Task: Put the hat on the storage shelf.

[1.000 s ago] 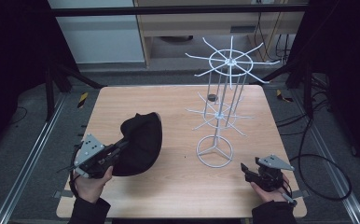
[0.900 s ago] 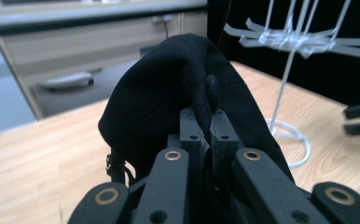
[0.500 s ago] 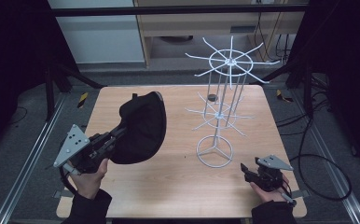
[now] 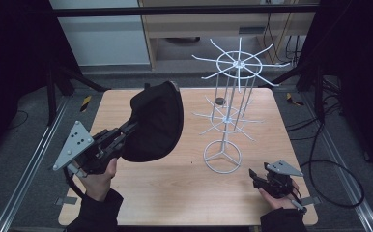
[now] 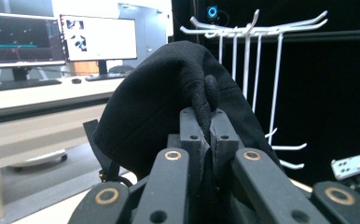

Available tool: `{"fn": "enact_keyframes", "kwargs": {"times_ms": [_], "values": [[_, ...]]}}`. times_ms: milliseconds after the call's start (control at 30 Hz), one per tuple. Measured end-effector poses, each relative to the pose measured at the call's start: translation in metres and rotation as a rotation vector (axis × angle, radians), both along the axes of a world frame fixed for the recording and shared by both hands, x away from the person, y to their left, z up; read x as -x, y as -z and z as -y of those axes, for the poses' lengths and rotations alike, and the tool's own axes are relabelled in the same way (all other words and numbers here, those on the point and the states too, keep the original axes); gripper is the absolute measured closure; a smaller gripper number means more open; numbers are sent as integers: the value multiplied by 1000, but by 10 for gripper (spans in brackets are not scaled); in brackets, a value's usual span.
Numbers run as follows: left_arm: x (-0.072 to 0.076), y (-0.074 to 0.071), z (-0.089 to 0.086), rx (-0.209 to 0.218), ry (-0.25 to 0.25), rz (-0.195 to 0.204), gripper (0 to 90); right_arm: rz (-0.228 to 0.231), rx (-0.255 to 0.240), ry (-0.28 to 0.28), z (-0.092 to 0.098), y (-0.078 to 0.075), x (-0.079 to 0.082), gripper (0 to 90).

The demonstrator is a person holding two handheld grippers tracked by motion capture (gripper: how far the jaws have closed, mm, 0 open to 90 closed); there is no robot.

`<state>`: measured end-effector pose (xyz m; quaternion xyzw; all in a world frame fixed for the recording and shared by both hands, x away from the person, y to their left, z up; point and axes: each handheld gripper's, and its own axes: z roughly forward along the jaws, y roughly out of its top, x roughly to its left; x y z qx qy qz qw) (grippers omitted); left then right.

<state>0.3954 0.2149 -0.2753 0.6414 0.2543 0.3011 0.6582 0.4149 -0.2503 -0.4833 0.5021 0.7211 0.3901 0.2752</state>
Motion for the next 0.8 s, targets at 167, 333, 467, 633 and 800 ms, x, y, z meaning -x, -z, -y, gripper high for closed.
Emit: {"fn": "enact_keyframes", "kwargs": {"times_ms": [167, 333, 467, 633, 800], "values": [[0, -10, 4, 40, 41, 7, 860, -1, -1, 3, 0, 0, 0, 370], [-1, -17, 4, 74, 73, 19, 860, 1, 0, 2, 0, 0, 0, 370], [0, -24, 5, 90, 91, 43, 859, 1, 1, 2, 0, 0, -1, 370], [3, -35, 7, 110, 116, 67, 860, 6, 8, 1, 0, 1, -1, 370], [5, -45, 12, 129, 139, 87, 859, 7, 9, 3, 0, 1, -1, 370]]}}
